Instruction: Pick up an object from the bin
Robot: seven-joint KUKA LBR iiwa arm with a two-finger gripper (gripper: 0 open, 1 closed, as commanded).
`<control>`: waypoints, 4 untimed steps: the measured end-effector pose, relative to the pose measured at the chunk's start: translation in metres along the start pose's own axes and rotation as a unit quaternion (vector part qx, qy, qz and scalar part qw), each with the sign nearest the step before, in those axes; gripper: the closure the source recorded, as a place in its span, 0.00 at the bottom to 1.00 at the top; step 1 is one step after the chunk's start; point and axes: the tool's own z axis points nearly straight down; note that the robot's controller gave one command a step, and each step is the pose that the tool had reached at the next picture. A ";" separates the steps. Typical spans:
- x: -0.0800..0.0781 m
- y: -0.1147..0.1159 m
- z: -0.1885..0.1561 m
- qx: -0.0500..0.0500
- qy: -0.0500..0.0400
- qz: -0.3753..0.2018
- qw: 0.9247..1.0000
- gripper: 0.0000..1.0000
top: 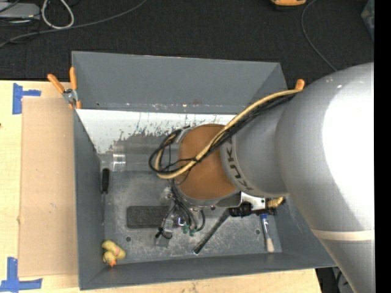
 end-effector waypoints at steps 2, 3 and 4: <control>0.003 0.018 -0.002 0.000 0.003 -0.003 1.000 1.00; 0.004 0.017 -0.016 0.001 0.006 -0.002 1.000 1.00; 0.004 0.017 -0.038 0.001 0.006 -0.002 1.000 1.00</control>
Offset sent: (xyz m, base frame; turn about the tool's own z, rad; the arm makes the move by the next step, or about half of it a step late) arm 0.0000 0.0000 0.0000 0.0000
